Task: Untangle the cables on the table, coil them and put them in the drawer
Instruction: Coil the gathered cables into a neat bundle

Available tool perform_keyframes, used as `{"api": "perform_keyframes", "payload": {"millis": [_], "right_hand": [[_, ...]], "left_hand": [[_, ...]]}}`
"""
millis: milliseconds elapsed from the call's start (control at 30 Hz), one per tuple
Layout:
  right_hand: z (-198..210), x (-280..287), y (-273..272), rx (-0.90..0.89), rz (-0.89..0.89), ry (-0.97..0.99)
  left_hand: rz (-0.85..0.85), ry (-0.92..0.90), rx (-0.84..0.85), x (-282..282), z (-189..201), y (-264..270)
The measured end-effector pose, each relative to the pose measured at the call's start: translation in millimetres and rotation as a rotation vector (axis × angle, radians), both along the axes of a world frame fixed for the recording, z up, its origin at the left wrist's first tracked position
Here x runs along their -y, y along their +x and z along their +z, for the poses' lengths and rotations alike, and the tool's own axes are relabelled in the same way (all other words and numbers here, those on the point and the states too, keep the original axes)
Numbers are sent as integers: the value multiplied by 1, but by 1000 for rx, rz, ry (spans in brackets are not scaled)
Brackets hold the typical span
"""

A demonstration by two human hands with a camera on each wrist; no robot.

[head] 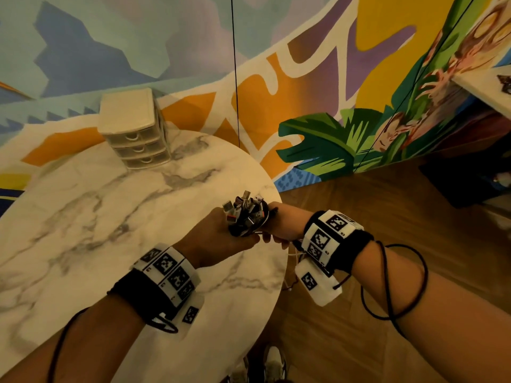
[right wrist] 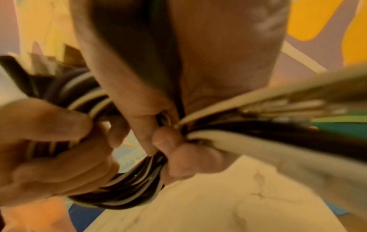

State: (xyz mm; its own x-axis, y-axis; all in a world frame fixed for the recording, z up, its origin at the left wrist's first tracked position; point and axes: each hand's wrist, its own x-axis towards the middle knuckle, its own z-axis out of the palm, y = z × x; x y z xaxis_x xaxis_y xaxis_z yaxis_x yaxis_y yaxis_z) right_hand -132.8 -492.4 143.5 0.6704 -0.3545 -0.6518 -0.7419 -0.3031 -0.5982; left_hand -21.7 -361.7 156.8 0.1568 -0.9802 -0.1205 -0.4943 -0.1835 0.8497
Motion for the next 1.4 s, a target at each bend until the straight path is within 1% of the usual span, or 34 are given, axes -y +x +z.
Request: {"api": "perform_keyframes", "payload": {"millis": [100, 167, 200, 300, 367, 433, 500, 600, 733, 833, 967, 1100, 1267, 1400], "right_hand": [[5, -2, -2, -37, 7, -43], [9, -3, -6, 8, 13, -115], [9, -4, -7, 70, 9, -169], [5, -13, -8, 263, -68, -370], [2, -14, -8, 297, -102, -463], [2, -12, -8, 312, -112, -542], [2, -11, -9, 352, -123, -543], [5, -13, -10, 389, -82, -517], [6, -14, -12, 459, -9, -452], [4, -13, -15, 492, 24, -415], [2, -12, -14, 492, 81, -448], [2, -8, -10, 490, 123, -499], [6, -7, -11, 414, 260, -517], [9, -6, -8, 394, 255, -541]], "left_hand": [[17, 29, -1, 3, -4, 1], [21, 26, 13, 4, -8, 0], [51, 17, 8, 6, -10, 0], [241, -39, -131, 12, -11, -3], [340, -67, -187, 15, -13, -6], [382, -88, -222, 16, -10, -9], [420, -115, -282, 17, -9, -10], [464, -131, -374, 18, -12, -5], [481, -66, -439, 16, -14, 3], [540, -25, -539, 13, -17, 11], [576, -31, -688, 10, -19, 16], [579, -76, -737, 7, -19, 14], [568, -94, -779, 5, -17, 19], [567, -97, -809, 6, -19, 18]]}}
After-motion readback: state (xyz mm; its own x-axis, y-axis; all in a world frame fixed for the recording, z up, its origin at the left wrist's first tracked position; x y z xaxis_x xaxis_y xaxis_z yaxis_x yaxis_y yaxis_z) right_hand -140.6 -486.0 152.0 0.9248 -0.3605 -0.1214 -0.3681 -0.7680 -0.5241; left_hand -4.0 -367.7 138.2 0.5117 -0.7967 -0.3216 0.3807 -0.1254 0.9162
